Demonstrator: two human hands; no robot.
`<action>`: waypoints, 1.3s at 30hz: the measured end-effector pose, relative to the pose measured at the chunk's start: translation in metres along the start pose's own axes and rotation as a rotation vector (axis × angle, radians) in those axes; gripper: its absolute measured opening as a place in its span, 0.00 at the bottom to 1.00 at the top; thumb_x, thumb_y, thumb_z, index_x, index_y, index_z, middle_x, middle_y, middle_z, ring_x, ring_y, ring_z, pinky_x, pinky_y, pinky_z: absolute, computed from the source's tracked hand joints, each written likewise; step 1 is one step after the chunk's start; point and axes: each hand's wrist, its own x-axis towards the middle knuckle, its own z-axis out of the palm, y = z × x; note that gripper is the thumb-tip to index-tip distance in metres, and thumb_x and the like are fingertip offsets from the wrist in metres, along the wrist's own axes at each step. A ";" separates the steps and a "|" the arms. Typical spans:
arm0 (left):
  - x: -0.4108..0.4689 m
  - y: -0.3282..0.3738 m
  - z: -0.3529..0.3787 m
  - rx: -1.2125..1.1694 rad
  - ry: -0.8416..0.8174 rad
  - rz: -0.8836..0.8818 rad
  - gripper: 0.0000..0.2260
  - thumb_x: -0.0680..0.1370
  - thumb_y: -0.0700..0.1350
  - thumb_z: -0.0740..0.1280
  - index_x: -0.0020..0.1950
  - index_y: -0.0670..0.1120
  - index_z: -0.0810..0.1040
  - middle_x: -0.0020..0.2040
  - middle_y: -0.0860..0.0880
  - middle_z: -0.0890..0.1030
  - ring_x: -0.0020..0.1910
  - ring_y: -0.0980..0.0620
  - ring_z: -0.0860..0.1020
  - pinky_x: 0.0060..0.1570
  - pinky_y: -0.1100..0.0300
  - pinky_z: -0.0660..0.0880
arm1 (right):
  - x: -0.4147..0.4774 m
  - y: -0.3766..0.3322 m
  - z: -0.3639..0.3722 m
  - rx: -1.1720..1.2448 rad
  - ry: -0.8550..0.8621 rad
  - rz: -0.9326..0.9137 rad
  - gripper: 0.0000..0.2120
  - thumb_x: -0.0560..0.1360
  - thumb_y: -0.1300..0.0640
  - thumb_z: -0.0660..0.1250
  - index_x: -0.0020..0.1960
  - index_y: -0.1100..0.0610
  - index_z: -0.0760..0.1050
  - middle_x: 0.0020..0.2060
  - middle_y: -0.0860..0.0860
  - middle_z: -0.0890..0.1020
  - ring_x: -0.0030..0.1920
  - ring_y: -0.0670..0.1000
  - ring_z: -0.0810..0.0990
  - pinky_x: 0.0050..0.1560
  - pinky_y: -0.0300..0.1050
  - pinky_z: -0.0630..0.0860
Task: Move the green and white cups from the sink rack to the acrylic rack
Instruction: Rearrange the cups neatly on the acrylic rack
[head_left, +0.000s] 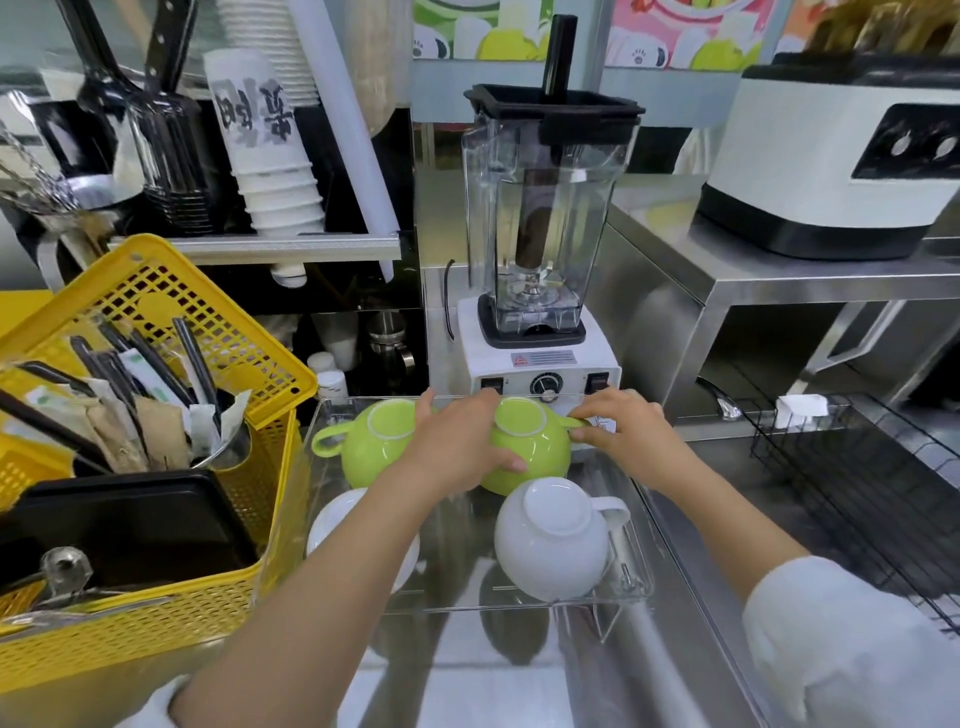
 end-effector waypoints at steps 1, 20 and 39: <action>0.000 0.000 -0.001 -0.010 -0.011 0.003 0.30 0.67 0.57 0.72 0.63 0.47 0.67 0.59 0.48 0.78 0.63 0.47 0.72 0.71 0.48 0.44 | -0.001 0.000 0.000 0.018 0.001 0.004 0.09 0.72 0.53 0.68 0.51 0.52 0.80 0.54 0.52 0.79 0.60 0.53 0.70 0.54 0.49 0.58; -0.097 -0.063 -0.051 -0.217 0.232 0.010 0.29 0.70 0.60 0.67 0.68 0.53 0.66 0.67 0.54 0.70 0.65 0.54 0.68 0.62 0.56 0.66 | -0.025 -0.097 -0.017 0.258 0.012 -0.235 0.09 0.73 0.59 0.67 0.53 0.53 0.78 0.43 0.45 0.79 0.40 0.39 0.75 0.41 0.27 0.68; -0.128 -0.079 -0.026 -0.184 0.179 -0.091 0.28 0.64 0.56 0.75 0.60 0.52 0.72 0.54 0.54 0.75 0.54 0.52 0.72 0.51 0.58 0.67 | -0.040 -0.142 0.050 -0.437 -0.289 -0.473 0.07 0.76 0.58 0.60 0.50 0.57 0.75 0.46 0.53 0.74 0.53 0.57 0.71 0.45 0.48 0.58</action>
